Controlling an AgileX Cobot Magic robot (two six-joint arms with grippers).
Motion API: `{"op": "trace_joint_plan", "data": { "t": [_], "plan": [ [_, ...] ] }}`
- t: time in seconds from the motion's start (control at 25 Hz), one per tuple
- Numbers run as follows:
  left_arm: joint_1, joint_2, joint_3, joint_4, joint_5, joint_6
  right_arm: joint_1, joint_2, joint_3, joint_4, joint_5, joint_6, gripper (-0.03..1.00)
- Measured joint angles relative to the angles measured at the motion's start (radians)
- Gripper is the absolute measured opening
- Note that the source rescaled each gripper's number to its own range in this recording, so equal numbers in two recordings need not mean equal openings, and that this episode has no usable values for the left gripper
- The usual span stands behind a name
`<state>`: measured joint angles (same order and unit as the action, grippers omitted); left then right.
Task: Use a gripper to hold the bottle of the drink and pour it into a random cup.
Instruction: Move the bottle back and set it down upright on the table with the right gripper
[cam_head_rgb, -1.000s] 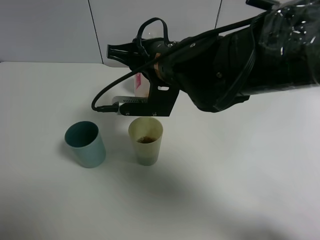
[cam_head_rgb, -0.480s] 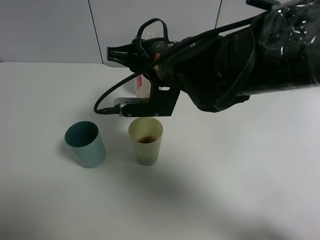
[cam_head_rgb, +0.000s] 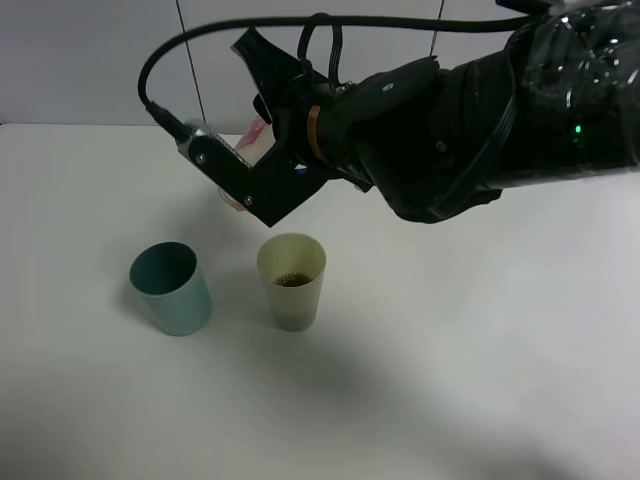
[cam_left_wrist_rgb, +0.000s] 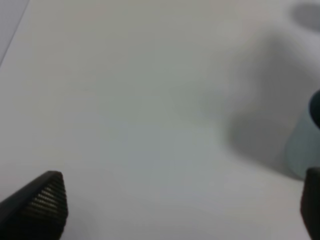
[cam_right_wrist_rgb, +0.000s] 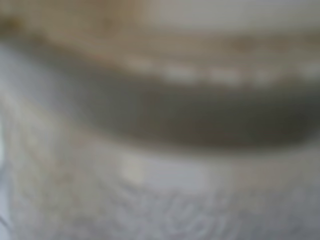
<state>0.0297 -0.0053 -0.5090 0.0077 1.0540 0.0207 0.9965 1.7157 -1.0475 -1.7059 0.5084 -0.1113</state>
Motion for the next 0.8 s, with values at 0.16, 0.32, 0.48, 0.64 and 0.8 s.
{"op": "trace_joint_plan", "data": {
  "t": [0.16, 0.32, 0.48, 0.64, 0.8],
  "plan": [
    [0.000, 0.000, 0.000, 0.000, 0.000, 0.000, -0.025, 0.000, 0.000, 0.081, -0.025, 0.228, 0.00],
    [0.000, 0.000, 0.000, 0.000, 0.000, 0.000, -0.056, -0.005, 0.000, 0.157, -0.046, 0.417, 0.00],
    [0.000, 0.000, 0.000, 0.000, 0.000, 0.000, -0.086, -0.041, 0.000, 0.194, -0.066, 0.654, 0.00],
    [0.000, 0.000, 0.000, 0.000, 0.000, 0.000, -0.121, -0.107, 0.000, 0.210, -0.098, 0.915, 0.00],
    [0.000, 0.000, 0.000, 0.000, 0.000, 0.000, -0.175, -0.172, 0.000, 0.220, -0.151, 1.131, 0.00]
  ]
}}
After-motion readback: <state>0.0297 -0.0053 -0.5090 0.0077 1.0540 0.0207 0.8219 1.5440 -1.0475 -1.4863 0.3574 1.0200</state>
